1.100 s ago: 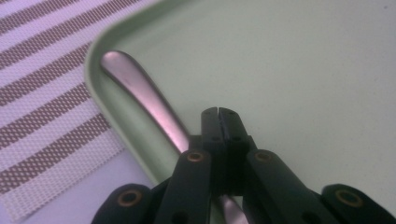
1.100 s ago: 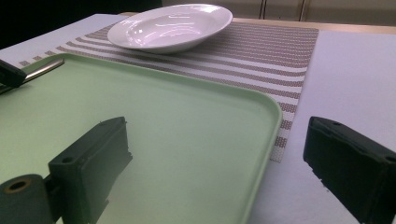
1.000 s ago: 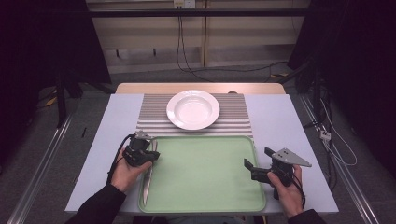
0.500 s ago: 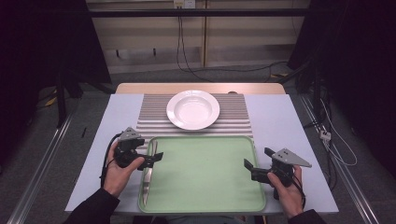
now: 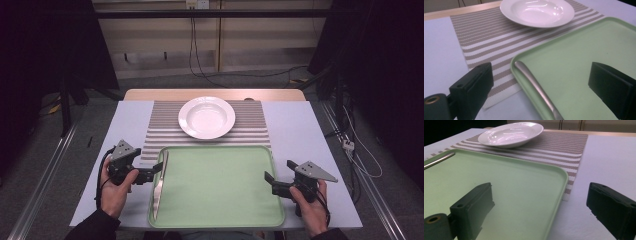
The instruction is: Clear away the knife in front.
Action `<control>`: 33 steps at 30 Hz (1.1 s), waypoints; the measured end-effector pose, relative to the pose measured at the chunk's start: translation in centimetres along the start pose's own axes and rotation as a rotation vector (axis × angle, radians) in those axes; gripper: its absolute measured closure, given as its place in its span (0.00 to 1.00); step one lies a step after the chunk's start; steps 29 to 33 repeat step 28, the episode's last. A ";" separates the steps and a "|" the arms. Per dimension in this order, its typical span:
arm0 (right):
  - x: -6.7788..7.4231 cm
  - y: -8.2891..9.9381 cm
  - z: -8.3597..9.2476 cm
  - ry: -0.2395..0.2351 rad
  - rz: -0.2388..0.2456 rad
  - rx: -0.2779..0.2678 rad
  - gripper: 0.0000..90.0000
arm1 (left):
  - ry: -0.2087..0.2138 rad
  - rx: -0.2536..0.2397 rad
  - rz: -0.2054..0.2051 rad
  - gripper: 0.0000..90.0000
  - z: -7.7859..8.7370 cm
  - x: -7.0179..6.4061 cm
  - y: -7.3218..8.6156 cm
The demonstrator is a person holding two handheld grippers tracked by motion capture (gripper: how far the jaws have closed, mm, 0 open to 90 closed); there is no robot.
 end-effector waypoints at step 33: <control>0.1 -0.1 -0.2 -0.002 0.016 0.004 0.08 | -0.064 -0.040 0.029 0.06 1.4 1.3 3.0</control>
Point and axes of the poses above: each handheld gripper's, and its own axes: z roughly backward along the jaws, y roughly out of its underside, x roughly to its left, the point moved 2 cm from there along -z, roughly forward along the jaws, and after that the axes turned 11 degrees about z, right-handed, at the moved point
